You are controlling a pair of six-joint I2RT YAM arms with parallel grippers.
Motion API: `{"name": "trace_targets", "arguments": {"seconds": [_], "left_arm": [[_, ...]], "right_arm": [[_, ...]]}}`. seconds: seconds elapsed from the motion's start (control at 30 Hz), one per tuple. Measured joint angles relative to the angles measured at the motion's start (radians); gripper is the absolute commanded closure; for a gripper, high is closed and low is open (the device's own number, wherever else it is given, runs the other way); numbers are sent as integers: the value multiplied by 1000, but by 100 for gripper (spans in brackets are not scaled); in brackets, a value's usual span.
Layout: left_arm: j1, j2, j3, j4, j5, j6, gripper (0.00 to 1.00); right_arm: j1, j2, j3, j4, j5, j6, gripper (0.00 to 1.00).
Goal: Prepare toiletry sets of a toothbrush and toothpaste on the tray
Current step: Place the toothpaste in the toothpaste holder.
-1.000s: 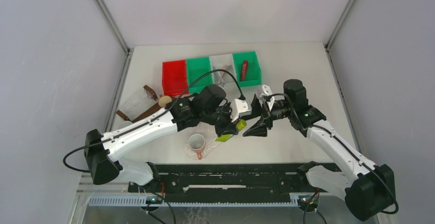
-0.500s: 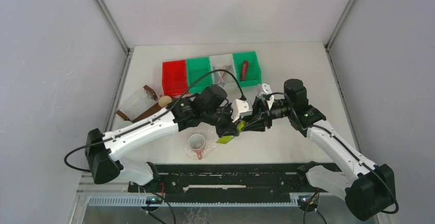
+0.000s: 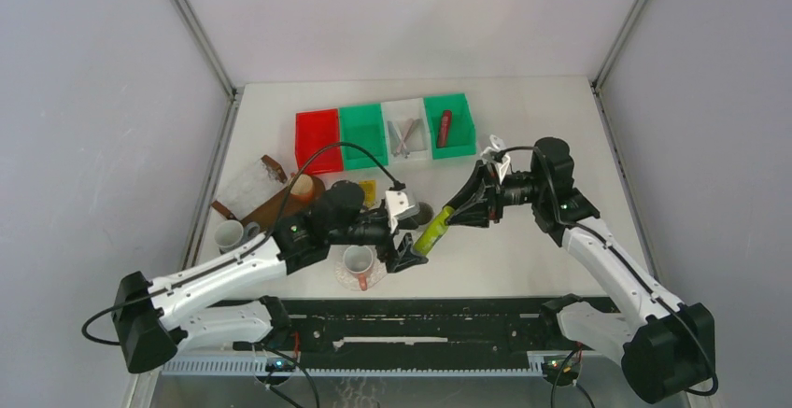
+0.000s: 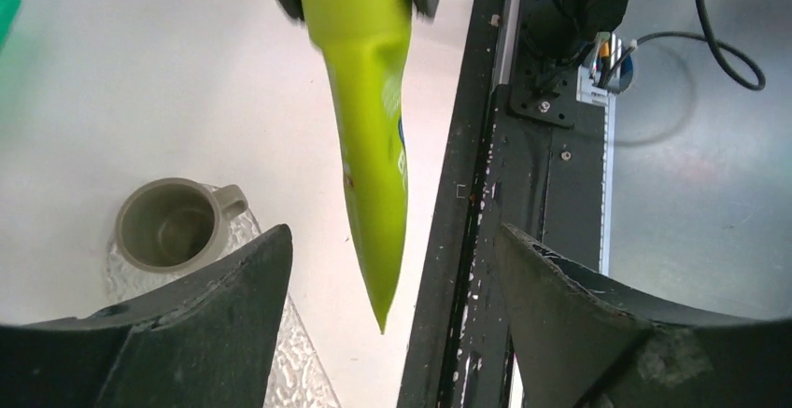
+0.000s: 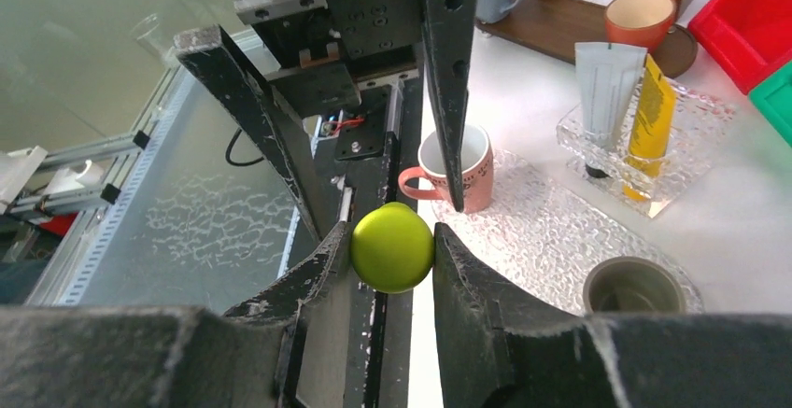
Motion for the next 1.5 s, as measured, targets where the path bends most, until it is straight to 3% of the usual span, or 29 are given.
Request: {"name": "trace_targets", "arguments": {"seconds": [0.17,0.33,0.47,0.53,0.7,0.77,0.83,0.93,0.97,1.03,1.13,1.3,1.4,1.5], "left_arm": [[10,-43,-174,227,6,-98,18],[10,-6,-252,387,6,-176,27],[10,39,-252,464,6,-219,49],[10,51,-251,483,7,-230,67],[19,68,-249,505,18,-268,96],[27,71,-249,510,39,-288,100],[35,73,-249,515,66,-307,100],[52,80,-249,522,107,-352,100],[58,84,-249,527,119,-371,100],[76,92,-248,527,161,-435,100],[113,118,-227,489,210,-528,100],[130,196,-117,322,296,-659,100],[130,220,-70,254,349,-735,100],[130,234,-39,218,397,-807,100]], "right_arm": [[-34,4,0,74,-3,103,100],[-62,6,0,120,-8,173,100],[-71,6,0,128,-9,193,100],[-75,6,0,129,-8,198,100],[-77,6,0,129,-13,202,100],[-81,6,0,126,-13,202,100],[-84,6,0,124,-11,199,85],[-92,5,0,110,-4,192,44],[-97,3,0,102,-2,186,36],[-122,-7,3,64,6,146,30],[-196,-19,69,-94,19,4,26],[-262,-24,327,-486,36,-461,16],[-212,-26,481,-790,50,-884,15],[-72,-36,523,-996,137,-1193,15]]}}
